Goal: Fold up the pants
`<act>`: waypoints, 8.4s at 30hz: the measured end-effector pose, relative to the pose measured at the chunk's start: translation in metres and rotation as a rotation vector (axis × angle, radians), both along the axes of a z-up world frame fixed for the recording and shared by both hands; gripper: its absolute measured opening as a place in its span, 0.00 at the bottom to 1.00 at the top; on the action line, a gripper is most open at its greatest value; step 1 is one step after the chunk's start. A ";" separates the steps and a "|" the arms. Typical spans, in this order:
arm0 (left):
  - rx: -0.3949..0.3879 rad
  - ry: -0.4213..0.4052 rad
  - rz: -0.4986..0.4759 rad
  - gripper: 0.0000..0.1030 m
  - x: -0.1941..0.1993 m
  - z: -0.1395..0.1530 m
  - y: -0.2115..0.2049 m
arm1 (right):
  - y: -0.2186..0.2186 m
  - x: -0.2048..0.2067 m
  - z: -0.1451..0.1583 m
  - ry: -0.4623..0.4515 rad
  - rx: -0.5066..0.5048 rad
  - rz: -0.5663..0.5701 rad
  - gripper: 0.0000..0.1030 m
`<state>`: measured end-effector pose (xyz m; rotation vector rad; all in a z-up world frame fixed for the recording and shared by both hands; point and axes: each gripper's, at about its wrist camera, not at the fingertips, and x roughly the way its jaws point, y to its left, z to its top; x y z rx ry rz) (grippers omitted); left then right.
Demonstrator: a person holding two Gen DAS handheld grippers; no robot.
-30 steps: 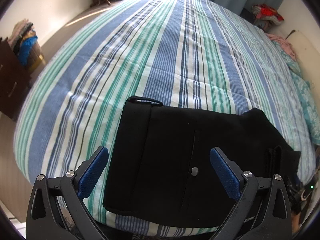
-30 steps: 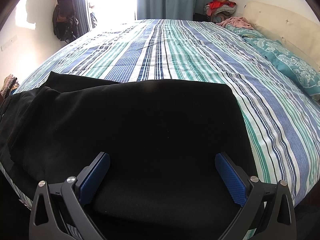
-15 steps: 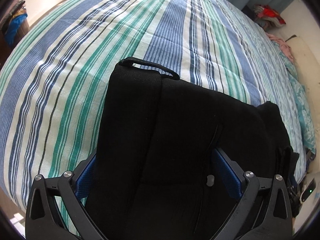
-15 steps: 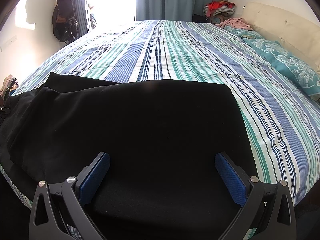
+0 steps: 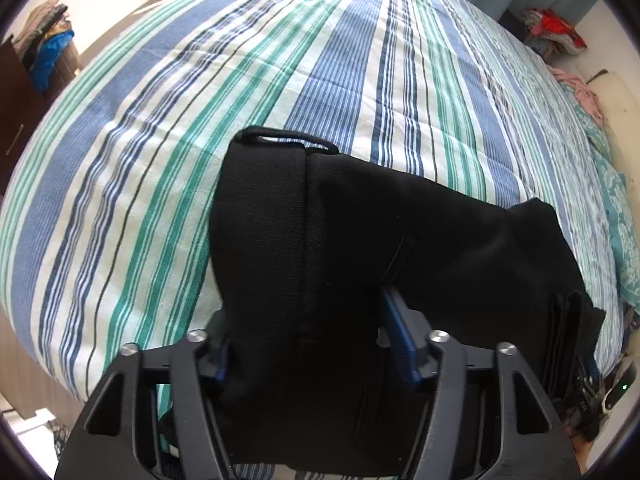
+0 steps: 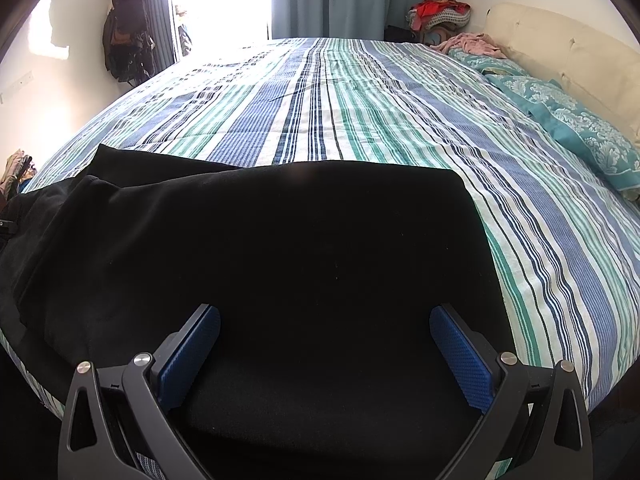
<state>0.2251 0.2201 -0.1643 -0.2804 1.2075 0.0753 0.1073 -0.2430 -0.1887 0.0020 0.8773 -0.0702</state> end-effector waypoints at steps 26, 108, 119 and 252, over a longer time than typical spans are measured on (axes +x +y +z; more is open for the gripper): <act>-0.259 -0.068 -0.278 0.11 -0.020 0.104 -0.258 | -0.032 -0.015 0.035 -0.014 0.108 -0.031 1.00; -0.114 -0.150 0.094 0.73 -0.090 -0.004 -0.085 | 0.030 0.068 0.066 0.215 1.164 0.473 0.25; -0.113 -0.157 0.007 0.73 -0.091 0.002 -0.112 | -0.065 0.050 0.131 0.112 1.015 0.463 0.04; 0.096 -0.258 -0.159 0.85 -0.091 0.029 -0.209 | -0.128 -0.078 0.071 -0.152 0.366 -0.228 0.76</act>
